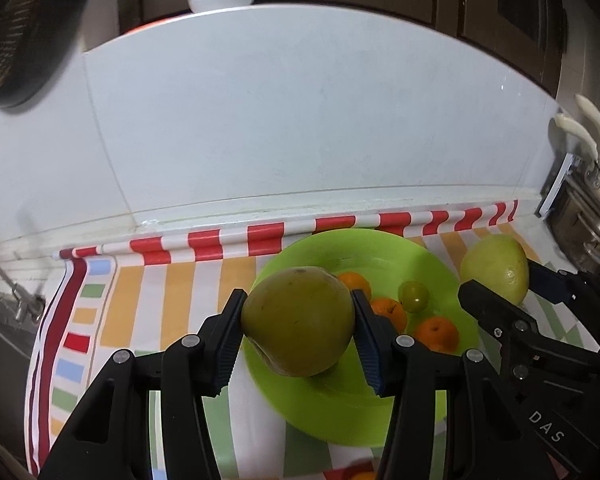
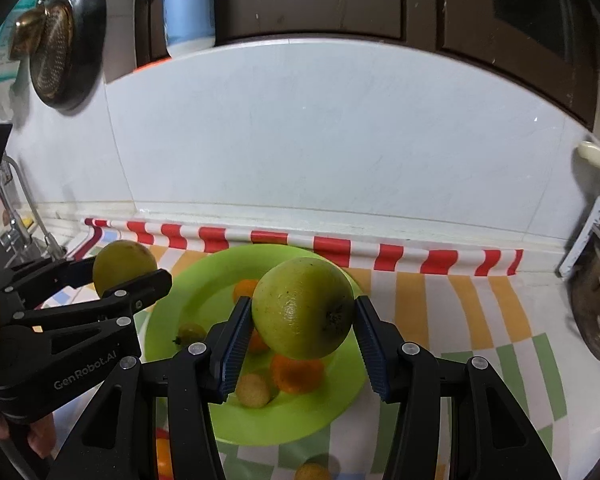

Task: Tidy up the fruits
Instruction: 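Carry the pomelo onto the plate and open the left tool while the right tool releases the apple there, then lift both open tools away from the plate toward the last fruits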

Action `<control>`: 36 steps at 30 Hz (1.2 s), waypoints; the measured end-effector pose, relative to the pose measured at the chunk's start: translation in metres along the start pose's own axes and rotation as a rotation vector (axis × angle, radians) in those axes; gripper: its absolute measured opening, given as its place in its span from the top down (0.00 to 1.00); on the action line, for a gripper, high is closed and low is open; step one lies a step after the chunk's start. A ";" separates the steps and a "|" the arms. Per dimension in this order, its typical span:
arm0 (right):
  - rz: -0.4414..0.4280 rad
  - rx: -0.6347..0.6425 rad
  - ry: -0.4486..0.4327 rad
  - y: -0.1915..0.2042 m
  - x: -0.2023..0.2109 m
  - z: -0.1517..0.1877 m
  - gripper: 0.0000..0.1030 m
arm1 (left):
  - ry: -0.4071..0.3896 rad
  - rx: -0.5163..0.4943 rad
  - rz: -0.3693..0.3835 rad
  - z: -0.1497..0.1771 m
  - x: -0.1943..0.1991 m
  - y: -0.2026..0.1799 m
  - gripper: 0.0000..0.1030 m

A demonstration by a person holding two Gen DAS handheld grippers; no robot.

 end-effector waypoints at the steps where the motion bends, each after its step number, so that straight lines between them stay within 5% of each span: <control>1: -0.001 0.001 0.006 -0.001 -0.004 0.000 0.50 | 0.004 -0.004 0.007 0.000 -0.003 0.000 0.51; 15: -0.003 -0.046 0.093 -0.013 -0.046 0.006 0.50 | 0.053 -0.012 0.065 0.006 -0.036 0.001 0.50; 36: -0.024 -0.026 -0.069 -0.005 0.037 0.007 0.45 | -0.096 -0.022 -0.025 0.014 0.064 -0.001 0.37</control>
Point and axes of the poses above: each gripper's, at about its wrist camera, not at the fingertips, and x roughly against the way its jaws point, y to its left, z to its underside, the point moved 3 cm from there along -x, roughly the way its jaws point, and after that the axes turned 14 degrees about -x, right-handed, at the moved point
